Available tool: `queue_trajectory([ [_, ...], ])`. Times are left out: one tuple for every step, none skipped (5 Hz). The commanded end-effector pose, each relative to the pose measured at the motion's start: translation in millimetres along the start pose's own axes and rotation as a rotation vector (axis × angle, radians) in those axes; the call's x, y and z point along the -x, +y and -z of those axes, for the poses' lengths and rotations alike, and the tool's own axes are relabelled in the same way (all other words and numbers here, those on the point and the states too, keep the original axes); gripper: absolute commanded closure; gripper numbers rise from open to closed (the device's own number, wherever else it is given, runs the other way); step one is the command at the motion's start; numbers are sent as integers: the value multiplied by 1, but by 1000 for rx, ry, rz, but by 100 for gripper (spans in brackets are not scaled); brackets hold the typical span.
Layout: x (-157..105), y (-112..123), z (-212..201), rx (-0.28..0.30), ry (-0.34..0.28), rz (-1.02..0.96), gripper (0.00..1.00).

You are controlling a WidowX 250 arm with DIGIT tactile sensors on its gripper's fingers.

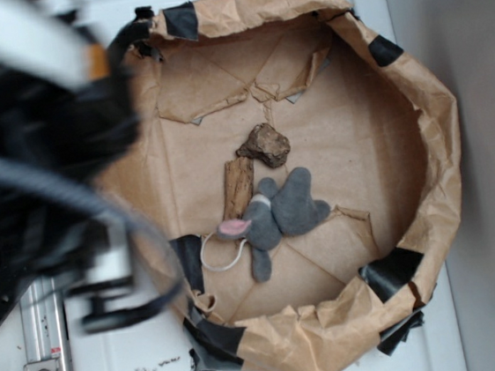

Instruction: Grab the gray animal.

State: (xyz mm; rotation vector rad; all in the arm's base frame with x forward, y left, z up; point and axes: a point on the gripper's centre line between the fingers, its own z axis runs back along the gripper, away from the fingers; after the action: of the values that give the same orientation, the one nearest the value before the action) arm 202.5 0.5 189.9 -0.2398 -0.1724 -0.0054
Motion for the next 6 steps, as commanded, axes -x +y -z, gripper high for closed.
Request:
queue_trajectory([
  [-54,-1,60,66,-10,12,0],
  [-50,-8,104,2,101,66,0],
  [-35,-16,130,-59,149,147,0],
  [-27,-22,161,-176,175,231,0],
  [-31,-14,164,-197,171,207,71],
  [-39,-5,166,-192,151,171,100],
])
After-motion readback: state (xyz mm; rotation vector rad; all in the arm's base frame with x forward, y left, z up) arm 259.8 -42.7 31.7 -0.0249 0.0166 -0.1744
